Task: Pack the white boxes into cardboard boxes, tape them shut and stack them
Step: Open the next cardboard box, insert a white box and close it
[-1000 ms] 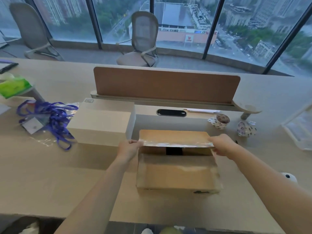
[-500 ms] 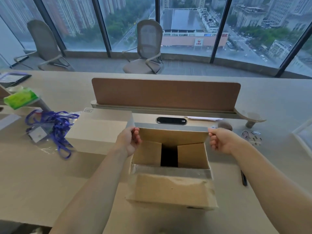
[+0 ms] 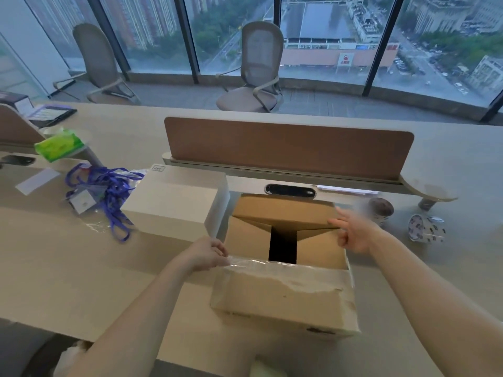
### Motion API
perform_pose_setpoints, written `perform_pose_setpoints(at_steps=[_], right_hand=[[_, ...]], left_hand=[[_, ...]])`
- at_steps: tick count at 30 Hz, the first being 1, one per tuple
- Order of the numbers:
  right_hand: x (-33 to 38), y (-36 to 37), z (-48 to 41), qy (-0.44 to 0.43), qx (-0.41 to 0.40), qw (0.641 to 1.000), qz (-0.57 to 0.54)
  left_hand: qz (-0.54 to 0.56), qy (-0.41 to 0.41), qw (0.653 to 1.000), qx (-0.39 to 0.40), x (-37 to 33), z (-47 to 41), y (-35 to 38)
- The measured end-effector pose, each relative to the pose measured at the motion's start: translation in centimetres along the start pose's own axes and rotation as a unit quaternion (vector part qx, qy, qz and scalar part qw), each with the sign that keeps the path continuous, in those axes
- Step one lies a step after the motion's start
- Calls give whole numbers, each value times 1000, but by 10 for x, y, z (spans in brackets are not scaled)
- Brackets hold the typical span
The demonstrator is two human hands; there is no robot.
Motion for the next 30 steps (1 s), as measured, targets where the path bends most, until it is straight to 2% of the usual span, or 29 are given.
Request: perform_pose_setpoints(at_steps=[3,6,11,13,15,17,19,22,25,27,30], right_hand=[[3,-1,4,-11,-20,999,39],[5,-5,14,-23,-76,988,132],[-1,-16,48,-83,-101,931,340],[-11,-17,60,-69,-74,934,344],[-24,-17,71,-35,-14,949,315],[-34,-14,79,-32,32,948,314],[-40,-13,83,-66,26,939,338],[-39,-6,86,-112,-10,941,319],[-36,2,95,-116,25,942,313],[-36,9,101,-121,48,922,365],[-34,15,106,-191,-14,881,432]], left_hand=[[30,18,999,-8,1,1,0],[68,34,997,-11,2,2,0],[188,68,979,-25,11,7,-5],[215,79,973,-42,16,7,-4],[235,84,966,-67,18,7,-3],[253,98,960,-72,19,7,-4],[251,125,957,-72,17,8,-11],[236,164,953,-96,12,10,-21],[259,198,937,-129,6,15,-24],[274,217,925,-147,5,18,-24],[298,241,912,-144,10,23,-25]])
Point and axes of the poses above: each hand's wrist, its own z-axis away from the middle knuckle, its own y-axis out of the palm, x = y × z, the point moved 2 cm from there along -z, towards the middle knuckle, and after that the axes turned 5 degrees about x, right-handed, at the moved point
